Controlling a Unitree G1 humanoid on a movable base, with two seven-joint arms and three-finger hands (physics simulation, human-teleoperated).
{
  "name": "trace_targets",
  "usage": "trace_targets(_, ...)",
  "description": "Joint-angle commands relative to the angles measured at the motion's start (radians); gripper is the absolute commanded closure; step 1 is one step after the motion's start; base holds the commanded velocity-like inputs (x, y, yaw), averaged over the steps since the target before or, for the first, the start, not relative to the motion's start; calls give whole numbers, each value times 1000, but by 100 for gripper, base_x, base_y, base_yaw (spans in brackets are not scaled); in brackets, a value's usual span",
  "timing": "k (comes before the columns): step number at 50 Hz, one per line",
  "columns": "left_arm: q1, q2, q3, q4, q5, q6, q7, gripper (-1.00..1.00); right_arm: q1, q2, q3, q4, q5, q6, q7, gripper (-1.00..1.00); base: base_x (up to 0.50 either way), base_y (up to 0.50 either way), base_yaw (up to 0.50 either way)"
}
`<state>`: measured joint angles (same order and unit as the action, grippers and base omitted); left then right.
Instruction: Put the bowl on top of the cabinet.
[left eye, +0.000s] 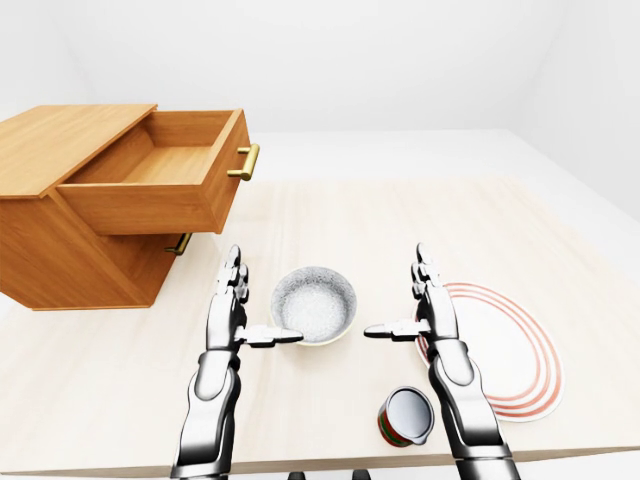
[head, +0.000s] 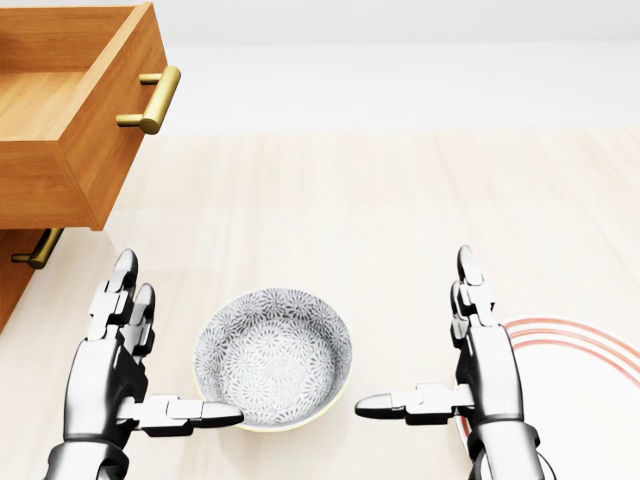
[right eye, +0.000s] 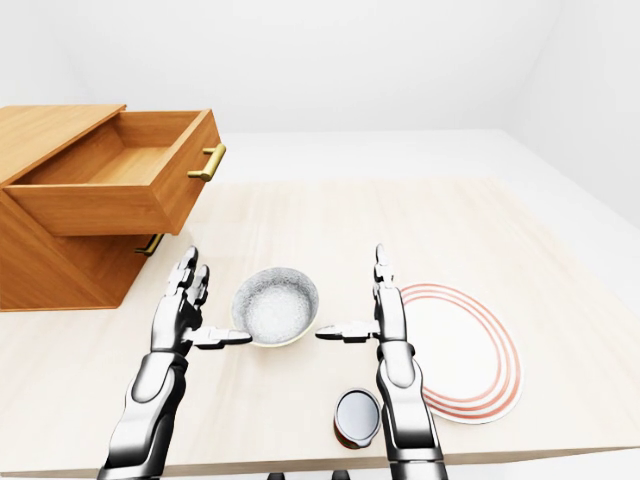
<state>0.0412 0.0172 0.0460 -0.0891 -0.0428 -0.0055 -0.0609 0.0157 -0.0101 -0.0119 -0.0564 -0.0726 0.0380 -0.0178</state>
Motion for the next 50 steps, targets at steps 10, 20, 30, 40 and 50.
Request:
trace_targets(10,34,3,-23,-52,116,-82,42,-100,-5,-1,-8,10,5,1,-18,-100,11,0,0)
trace_targets(20,48,3,-53,-144,297,-82,80,-100,-12,1,-4,31,5,-7,-20,-100,0,0,0)
trace_targets(30,95,1,-101,-149,429,-82,127,-100,-22,1,-3,55,3,-12,-25,-100,0,0,0)
trace_targets(40,176,10,-186,-110,620,-82,240,-100,-26,-1,-6,64,5,-12,-26,-100,0,0,0)
trace_targets(50,206,18,-230,-73,762,-82,376,-100,-35,0,-4,87,4,-20,-28,-100,0,0,0)
